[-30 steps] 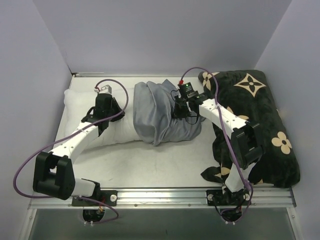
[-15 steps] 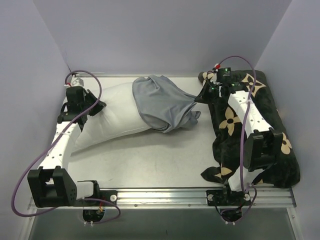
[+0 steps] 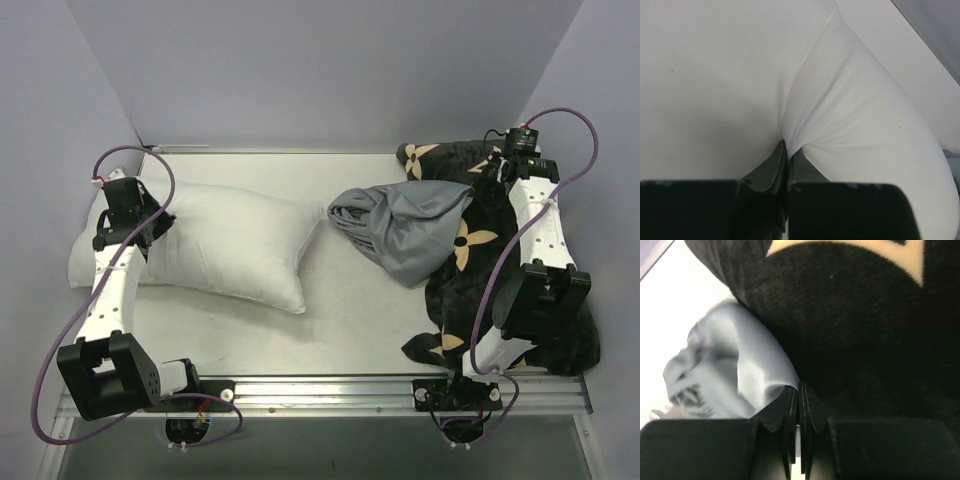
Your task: Remove the pillowcase from the pillow
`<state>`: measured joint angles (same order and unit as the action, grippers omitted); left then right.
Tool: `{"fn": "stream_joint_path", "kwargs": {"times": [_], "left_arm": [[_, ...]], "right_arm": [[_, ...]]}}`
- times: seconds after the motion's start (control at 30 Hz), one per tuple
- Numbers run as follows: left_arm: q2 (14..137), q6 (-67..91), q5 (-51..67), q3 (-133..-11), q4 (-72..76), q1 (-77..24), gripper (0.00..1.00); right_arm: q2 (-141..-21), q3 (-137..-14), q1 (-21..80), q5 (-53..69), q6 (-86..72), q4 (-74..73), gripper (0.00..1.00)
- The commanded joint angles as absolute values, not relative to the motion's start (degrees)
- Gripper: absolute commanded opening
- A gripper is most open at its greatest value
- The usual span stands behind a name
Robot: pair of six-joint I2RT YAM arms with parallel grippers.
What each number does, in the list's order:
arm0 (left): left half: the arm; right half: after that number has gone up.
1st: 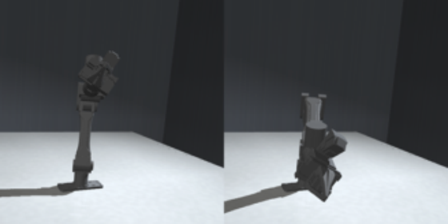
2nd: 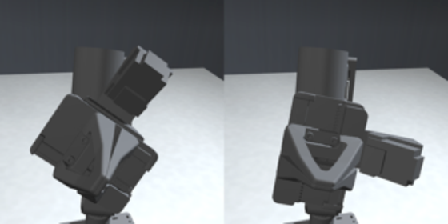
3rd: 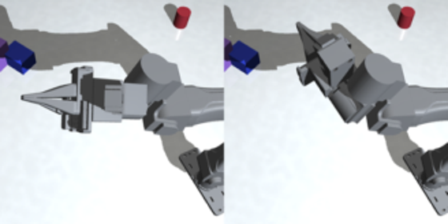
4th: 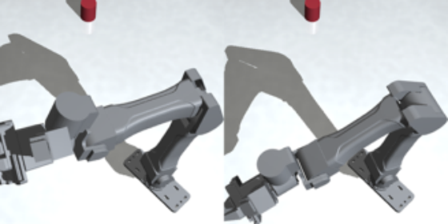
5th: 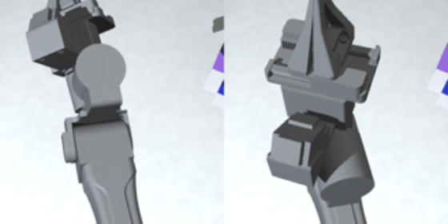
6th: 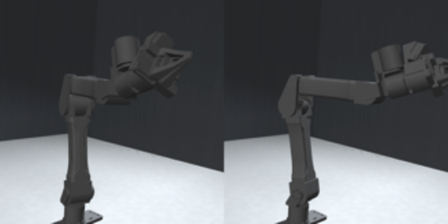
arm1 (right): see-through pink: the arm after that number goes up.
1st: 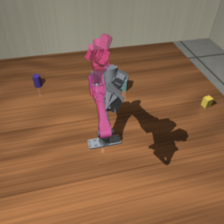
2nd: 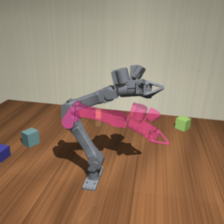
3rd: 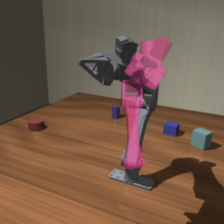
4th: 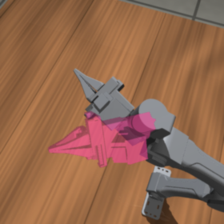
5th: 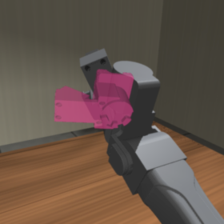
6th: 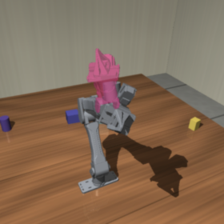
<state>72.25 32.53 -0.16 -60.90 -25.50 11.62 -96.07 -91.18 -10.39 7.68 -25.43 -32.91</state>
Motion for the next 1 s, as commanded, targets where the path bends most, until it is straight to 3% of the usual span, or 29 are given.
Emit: {"fn": "stream_joint_path", "kwargs": {"times": [0.0,0.07,0.3,0.47,0.6,0.63,0.77,0.8,0.83,0.87,0.9,0.97], "left_arm": [[72.42,30.76,-6.77,-64.16,-22.76,12.39,0.0],[72.6,30.5,-4.49,-64.07,-22.24,12.31,0.0],[73.84,29.62,2.54,-64.08,-22.85,4.84,0.0],[69.7,32.25,-3.42,-58.29,-22.68,-4.56,0.0],[68.03,34.54,-2.2,-53.81,-20.84,-7.55,0.0],[67.42,35.32,-2.89,-52.92,-20.83,-8.69,0.0],[67.15,34.46,-5.8,-51.59,-21.0,-9.93,0.0],[67.24,33.5,-5.71,-52.9,-22.05,-10.11,0.02],[66.98,32.96,-5.54,-53.43,-22.23,-10.11,0.15],[66.54,32.35,-5.19,-54.05,-22.76,-10.19,0.25],[65.66,31.04,-4.75,-54.75,-23.29,-10.28,0.39],[64.95,29.54,-4.49,-57.82,-25.39,-10.72,0.84]], "right_arm": [[-92.99,-95.35,-7.47,3.78,-24.17,-35.33,0.0],[-92.9,-96.59,-6.08,9.3,-24.69,-35.33,0.0],[-94.74,-100.37,9.92,5.54,-21.71,-35.95,0.0],[-98.87,-102.67,12.83,3.89,-21.8,-36.56,0.0],[-99.66,-98.8,16.51,1.23,-20.48,-35.34,0.08],[-99.75,-98.18,17.05,0.71,-20.3,-35.33,0.11],[-98.18,-95.8,18.72,-2.28,-19.42,-34.81,0.51],[-96.87,-95.28,18.89,-2.29,-19.34,-34.63,0.55],[-96.07,-95.1,19.07,-2.2,-19.34,-34.63,0.58],[-95.19,-94.92,19.07,-2.2,-19.25,-34.45,0.75],[-93.71,-94.92,19.16,-2.02,-19.25,-34.45,1.0],[-91.85,-94.75,19.16,-1.67,-19.42,-34.45,1.0]]}}
